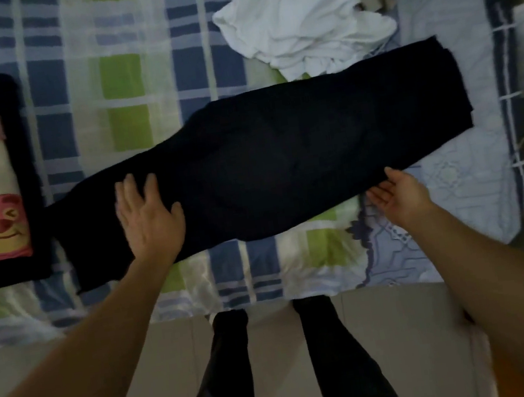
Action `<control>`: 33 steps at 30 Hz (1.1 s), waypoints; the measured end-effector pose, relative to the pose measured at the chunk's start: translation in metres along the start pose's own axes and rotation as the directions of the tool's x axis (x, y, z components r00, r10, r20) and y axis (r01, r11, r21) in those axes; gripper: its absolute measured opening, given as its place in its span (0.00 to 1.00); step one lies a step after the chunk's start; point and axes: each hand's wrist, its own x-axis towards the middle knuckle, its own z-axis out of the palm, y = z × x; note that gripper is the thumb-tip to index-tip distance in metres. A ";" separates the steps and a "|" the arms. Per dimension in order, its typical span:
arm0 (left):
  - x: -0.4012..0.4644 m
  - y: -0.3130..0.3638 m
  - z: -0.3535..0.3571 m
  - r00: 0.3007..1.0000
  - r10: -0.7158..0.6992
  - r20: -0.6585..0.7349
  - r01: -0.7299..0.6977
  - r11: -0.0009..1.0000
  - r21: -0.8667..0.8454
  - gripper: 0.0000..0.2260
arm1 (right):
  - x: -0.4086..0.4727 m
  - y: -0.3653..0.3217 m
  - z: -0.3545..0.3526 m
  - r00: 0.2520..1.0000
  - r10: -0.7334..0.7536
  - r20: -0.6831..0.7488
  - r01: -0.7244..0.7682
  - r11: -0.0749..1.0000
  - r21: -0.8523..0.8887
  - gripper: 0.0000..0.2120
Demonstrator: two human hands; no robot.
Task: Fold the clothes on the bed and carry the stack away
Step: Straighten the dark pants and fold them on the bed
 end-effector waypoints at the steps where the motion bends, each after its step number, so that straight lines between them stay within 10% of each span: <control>1: -0.008 0.025 0.010 0.994 0.107 0.035 -0.107 0.994 -0.012 0.31 | 0.006 -0.012 -0.007 1.000 -0.003 -0.004 0.003 1.000 -0.001 0.11; 6: -0.039 0.149 0.070 0.850 0.494 0.186 -0.484 0.870 -0.097 0.31 | 0.040 -0.068 -0.040 0.999 -0.050 -0.008 0.051 0.998 0.029 0.11; 13: -0.063 0.252 0.132 0.737 0.566 0.369 -0.642 0.757 0.120 0.46 | 0.099 -0.138 -0.075 0.981 -0.175 -0.088 0.177 0.984 0.020 0.18; 16: -0.065 0.279 0.140 0.765 0.587 0.264 -0.615 0.788 0.032 0.35 | 0.119 -0.159 -0.087 0.817 -0.490 -0.305 0.382 0.855 -0.352 0.14; 19: -0.062 0.298 0.145 0.792 0.577 0.201 -0.593 0.805 0.026 0.27 | 0.129 -0.172 -0.099 0.646 -0.753 -0.129 0.477 0.529 -0.702 0.05; 24: -0.058 0.317 0.145 0.795 0.542 0.273 -0.582 0.808 0.089 0.30 | 0.145 -0.177 -0.097 0.865 -0.501 -0.001 0.347 0.600 -0.720 0.22; 33: -0.051 0.332 0.146 0.744 0.575 0.342 -0.656 0.726 0.206 0.33 | 0.149 -0.176 -0.089 0.925 -0.353 -0.141 0.264 0.863 -0.430 0.13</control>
